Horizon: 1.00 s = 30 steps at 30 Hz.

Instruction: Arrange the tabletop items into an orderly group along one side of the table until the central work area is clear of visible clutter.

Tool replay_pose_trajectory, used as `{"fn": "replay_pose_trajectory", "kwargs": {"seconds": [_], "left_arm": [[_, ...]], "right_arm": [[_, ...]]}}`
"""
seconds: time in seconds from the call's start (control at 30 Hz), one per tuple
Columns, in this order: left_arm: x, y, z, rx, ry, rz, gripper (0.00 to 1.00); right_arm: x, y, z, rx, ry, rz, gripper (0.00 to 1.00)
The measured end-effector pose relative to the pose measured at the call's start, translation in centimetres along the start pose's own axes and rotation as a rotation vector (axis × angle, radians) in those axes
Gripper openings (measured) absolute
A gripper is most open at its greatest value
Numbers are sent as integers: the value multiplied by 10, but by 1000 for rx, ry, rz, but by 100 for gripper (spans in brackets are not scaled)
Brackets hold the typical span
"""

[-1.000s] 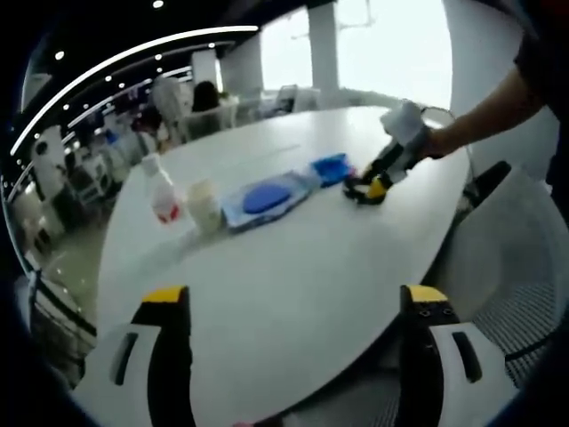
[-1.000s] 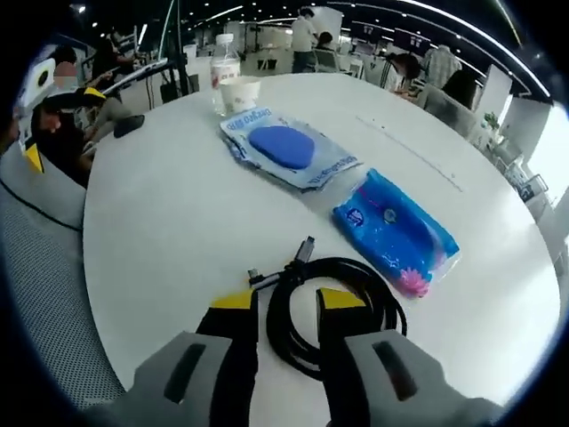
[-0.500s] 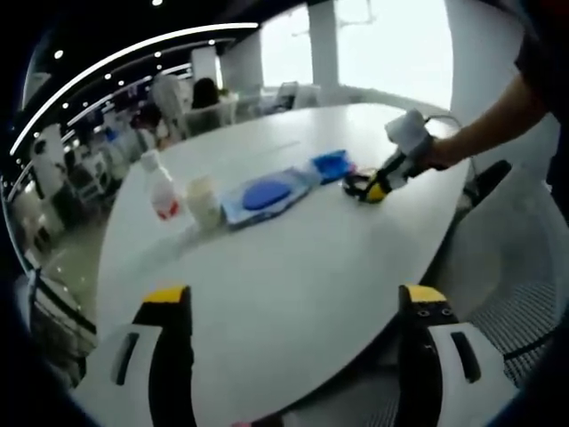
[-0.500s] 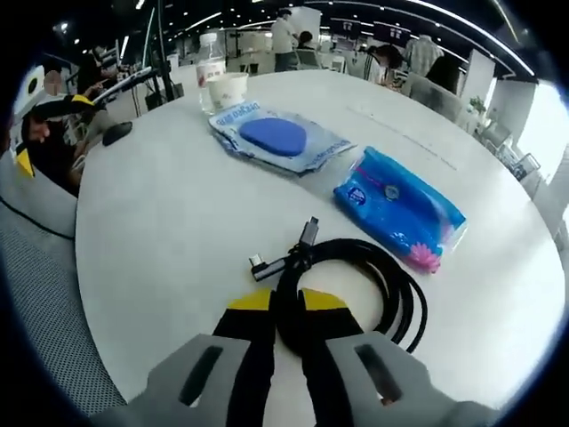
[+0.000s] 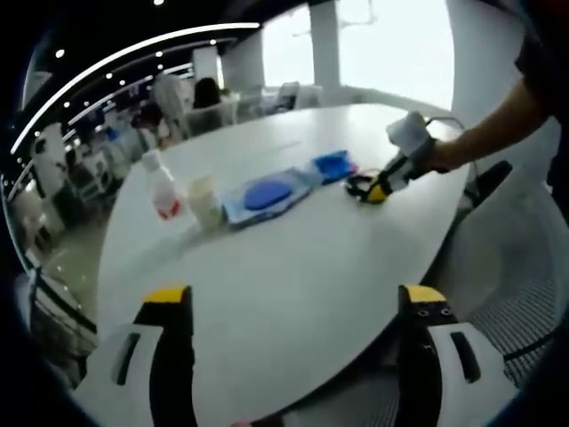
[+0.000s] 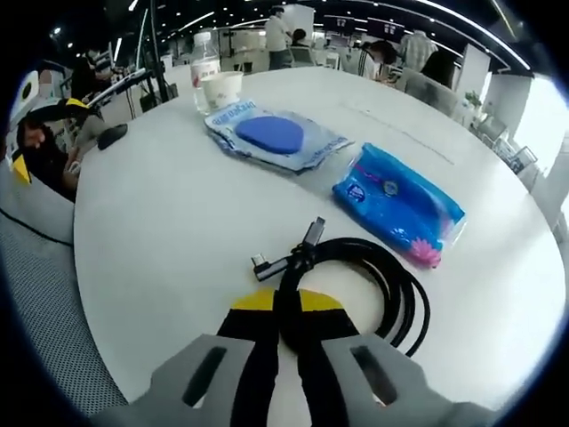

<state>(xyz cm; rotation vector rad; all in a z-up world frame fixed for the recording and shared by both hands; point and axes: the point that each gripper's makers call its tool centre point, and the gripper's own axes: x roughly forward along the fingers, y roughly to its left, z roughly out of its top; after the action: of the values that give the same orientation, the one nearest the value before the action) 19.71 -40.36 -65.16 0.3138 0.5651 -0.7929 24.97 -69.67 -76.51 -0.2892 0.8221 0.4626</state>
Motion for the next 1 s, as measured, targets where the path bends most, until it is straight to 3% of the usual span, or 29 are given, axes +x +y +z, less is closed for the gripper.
{"fn": "replay_pose_trajectory", "kwargs": {"seconds": [1.0], "left_arm": [[-2, -1, 5, 5, -27, -1, 92]], "right_arm": [[-45, -13, 23, 21, -81, -78, 3]]}}
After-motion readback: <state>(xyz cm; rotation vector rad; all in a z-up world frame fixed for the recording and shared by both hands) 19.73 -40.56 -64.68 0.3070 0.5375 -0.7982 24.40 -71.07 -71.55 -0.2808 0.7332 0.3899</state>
